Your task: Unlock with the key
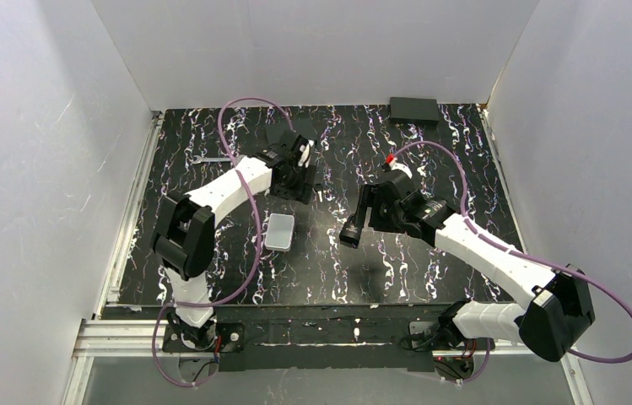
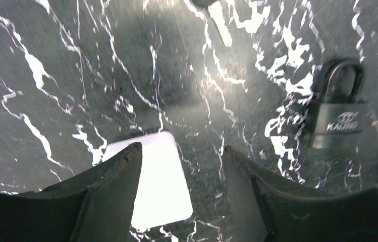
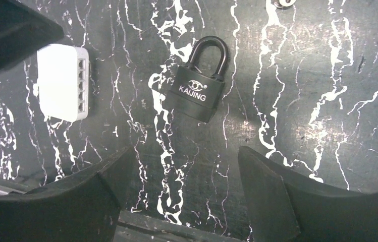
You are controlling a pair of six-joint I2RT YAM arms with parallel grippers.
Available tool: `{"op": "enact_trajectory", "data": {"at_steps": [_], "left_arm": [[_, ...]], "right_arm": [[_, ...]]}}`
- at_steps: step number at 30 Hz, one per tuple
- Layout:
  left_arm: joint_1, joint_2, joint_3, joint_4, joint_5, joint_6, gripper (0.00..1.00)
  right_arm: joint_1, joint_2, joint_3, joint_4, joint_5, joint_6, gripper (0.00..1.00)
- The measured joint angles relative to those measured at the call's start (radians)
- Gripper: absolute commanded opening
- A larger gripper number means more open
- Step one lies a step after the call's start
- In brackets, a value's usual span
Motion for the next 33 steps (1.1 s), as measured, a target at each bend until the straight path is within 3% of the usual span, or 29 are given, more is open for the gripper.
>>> {"op": "enact_trajectory", "data": {"at_steps": [10, 15, 20, 33], "left_arm": [[-0.007, 0.248, 0.293, -0.037, -0.066, -0.067, 0.65], [-0.046, 0.393, 0.465, -0.108, -0.198, -0.195, 0.66], [-0.091, 0.529, 0.648, -0.198, -0.272, -0.294, 0.62], [-0.099, 0.607, 0.731, -0.28, -0.373, -0.348, 0.51]], "right_arm": [[0.0, 0.105, 0.024, -0.011, 0.043, 0.003, 0.84], [0.0, 0.075, 0.014, -0.008, 0.052, 0.003, 0.85], [0.0, 0.02, -0.024, -0.012, 0.062, 0.003, 0.85], [0.0, -0.007, -0.063, -0.016, 0.068, -0.002, 0.84]]}}
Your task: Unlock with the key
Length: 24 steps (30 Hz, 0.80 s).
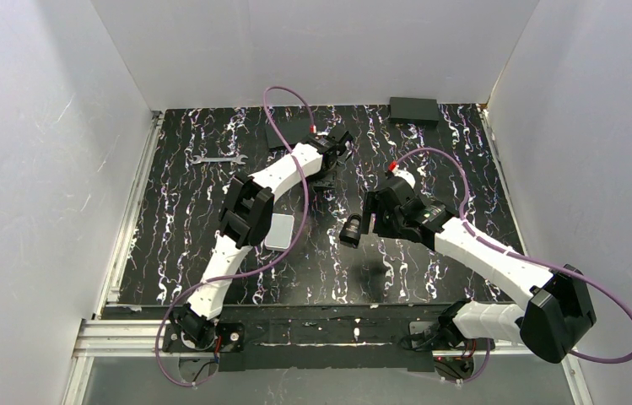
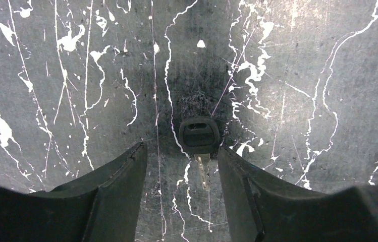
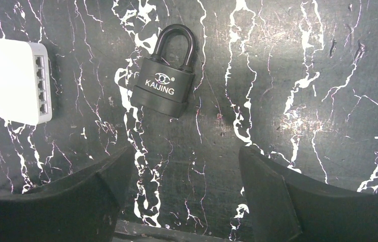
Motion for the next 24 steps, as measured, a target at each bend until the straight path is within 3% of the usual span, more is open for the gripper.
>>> {"op": "enact_trajectory", "data": {"at_steps": [6, 13, 21, 24], "left_arm": [[0.0, 0.024, 0.024, 0.006, 0.005, 0.0, 0.5], [0.006, 0.026, 0.023, 0.032, 0.049, -0.009, 0.36], [0.032, -0.039, -0.111, 0.147, 0.111, -0.031, 0.4], [0.037, -0.058, -0.147, 0.178, 0.123, -0.029, 0.37]], "right_arm": [[0.0, 0.0, -0.001, 0.0, 0.0, -0.005, 0.84], [0.0, 0.0, -0.002, 0.0, 0.0, -0.009, 0.84], [0.0, -0.006, -0.005, -0.012, 0.0, -0.018, 0.84], [0.0, -0.009, -0.008, -0.019, 0.0, -0.019, 0.84]]}}
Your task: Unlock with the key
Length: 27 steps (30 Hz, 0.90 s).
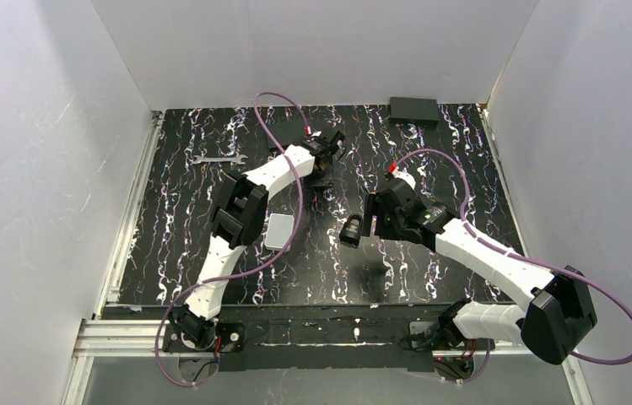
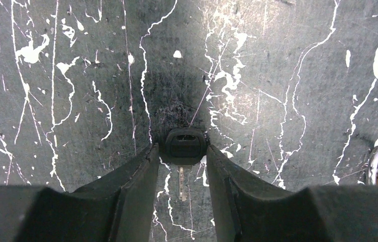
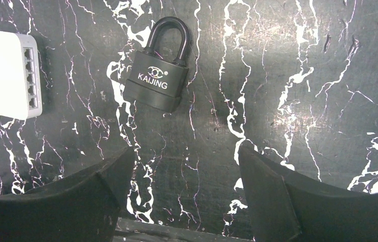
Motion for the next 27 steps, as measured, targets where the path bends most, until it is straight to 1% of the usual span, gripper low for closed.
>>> {"op": "enact_trajectory", "data": {"at_steps": [2, 3, 4, 7, 11, 19, 24, 27], "left_arm": [[0.002, -0.005, -0.012, 0.013, 0.005, 0.008, 0.31], [0.002, -0.008, -0.017, 0.017, 0.006, 0.01, 0.25], [0.003, -0.012, -0.026, 0.022, 0.007, 0.02, 0.22], [0.004, -0.029, -0.055, 0.045, 0.014, 0.039, 0.17], [0.004, -0.068, -0.13, 0.113, 0.037, 0.075, 0.13], [0.014, -0.205, -0.362, 0.268, 0.147, 0.198, 0.11], [0.014, -0.303, -0.509, 0.304, 0.213, 0.266, 0.11], [0.014, -0.352, -0.571, 0.307, 0.246, 0.282, 0.11]], "right_arm": [[0.0, 0.0, 0.0, 0.0, 0.0, 0.0, 0.84], [0.0, 0.0, 0.0, 0.0, 0.0, 0.0, 0.84], [0.0, 0.0, -0.001, 0.0, 0.0, 0.0, 0.84], [0.0, 0.0, -0.002, 0.0, 0.0, 0.0, 0.84], [0.0, -0.004, -0.003, -0.001, 0.0, 0.0, 0.83], [0.0, -0.027, -0.003, -0.022, 0.014, -0.003, 0.83], [-0.005, -0.067, -0.003, -0.025, 0.023, -0.007, 0.83], [-0.006, -0.094, -0.003, -0.015, 0.015, -0.014, 0.83]]}}
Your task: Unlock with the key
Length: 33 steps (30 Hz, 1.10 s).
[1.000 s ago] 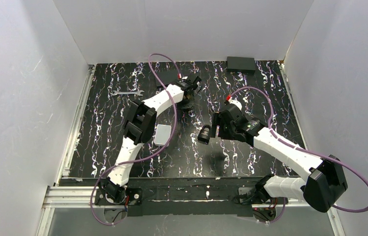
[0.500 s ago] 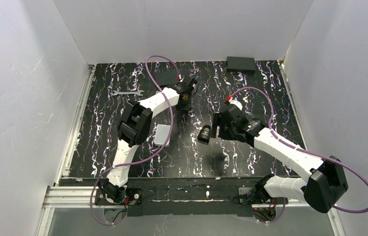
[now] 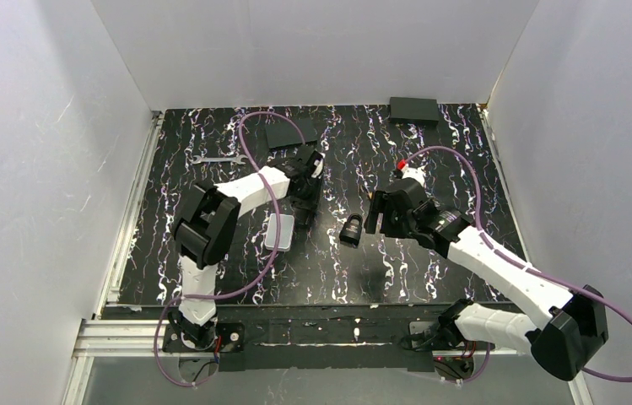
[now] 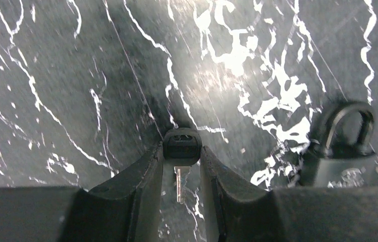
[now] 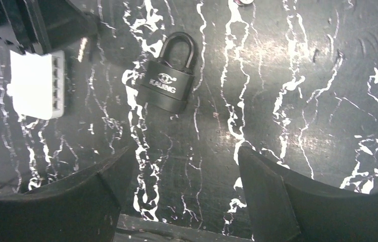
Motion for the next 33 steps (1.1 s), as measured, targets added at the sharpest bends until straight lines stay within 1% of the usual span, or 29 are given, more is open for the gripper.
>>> {"op": "enact_trajectory", "data": {"at_steps": [5, 10, 15, 19, 21, 26, 29, 33], "left_arm": [[0.0, -0.11, -0.081, 0.018, 0.061, -0.008, 0.11], [0.0, -0.227, -0.137, 0.037, 0.087, -0.058, 0.1], [0.0, -0.298, -0.139, 0.029, 0.077, -0.177, 0.08], [0.0, -0.344, -0.14, 0.006, 0.07, -0.299, 0.09], [0.0, -0.367, -0.144, 0.005, 0.07, -0.357, 0.1], [0.0, -0.437, -0.189, 0.016, 0.073, -0.5, 0.11], [0.0, -0.464, -0.203, 0.017, 0.081, -0.56, 0.12], [0.0, -0.486, -0.206, 0.019, 0.093, -0.621, 0.12]], "right_arm": [[0.0, -0.026, -0.006, 0.053, -0.046, -0.008, 0.82], [0.0, -0.046, -0.064, 0.159, -0.122, -0.007, 0.82], [0.0, -0.065, -0.168, 0.327, -0.194, 0.016, 0.8], [0.002, -0.066, -0.265, 0.52, -0.233, 0.068, 0.81], [0.01, -0.066, -0.294, 0.595, -0.229, 0.087, 0.8], [0.054, -0.032, -0.293, 0.731, -0.179, 0.101, 0.77], [0.089, 0.026, -0.278, 0.775, -0.153, 0.098, 0.77], [0.143, 0.103, -0.251, 0.809, -0.131, 0.087, 0.73]]}}
